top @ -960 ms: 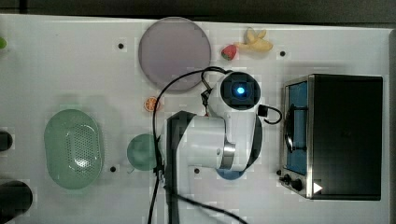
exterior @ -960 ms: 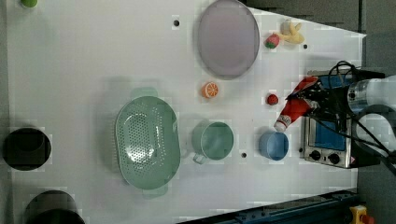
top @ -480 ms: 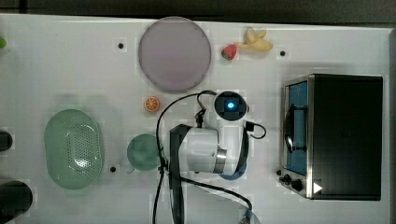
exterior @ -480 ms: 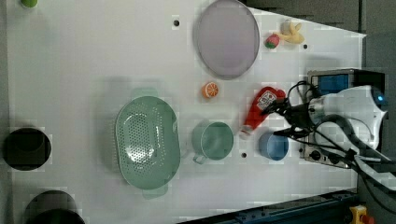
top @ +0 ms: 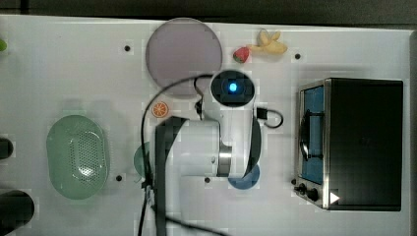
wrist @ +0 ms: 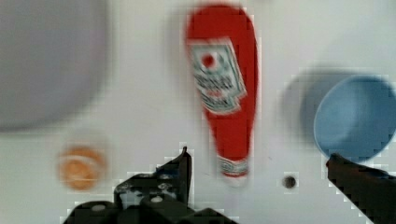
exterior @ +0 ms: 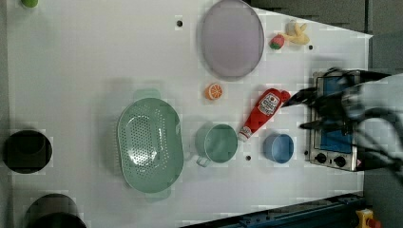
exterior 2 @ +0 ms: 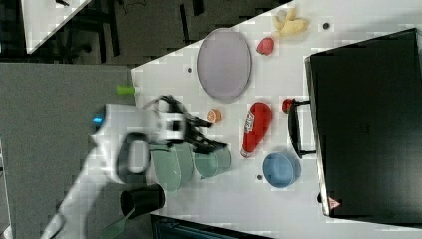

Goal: Pick ketchup from strainer and place it on the table

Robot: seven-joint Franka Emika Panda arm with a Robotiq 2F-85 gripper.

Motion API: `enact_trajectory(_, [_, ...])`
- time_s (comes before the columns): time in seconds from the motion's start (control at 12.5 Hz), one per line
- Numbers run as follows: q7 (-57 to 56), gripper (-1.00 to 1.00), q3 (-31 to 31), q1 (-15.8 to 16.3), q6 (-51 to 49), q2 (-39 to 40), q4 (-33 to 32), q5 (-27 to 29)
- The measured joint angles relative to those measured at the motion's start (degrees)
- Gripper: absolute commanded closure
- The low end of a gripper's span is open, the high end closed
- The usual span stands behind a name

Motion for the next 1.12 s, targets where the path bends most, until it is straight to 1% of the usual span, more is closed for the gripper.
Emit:
enact_trajectory(0.24, [0.01, -1.0, 0.74, -0.04, -6.31, -6.07, 11.81, 0.33])
enact_trajectory(0.4, [0.05, -1.0, 1.41, 0.1, -12.18, -7.68, 18.97, 0.64])
enact_trajectory(0.56, [0.05, -1.0, 1.94, 0.1, -19.55, -7.43, 24.51, 0.66])
enact_trajectory(0.72, [0.05, -1.0, 1.73, 0.33, -23.32, -7.27, 26.19, 0.49])
enact_trajectory(1.12, [0.05, -1.0, 1.11, -0.31, -24.85, -4.99, 25.79, -0.06])
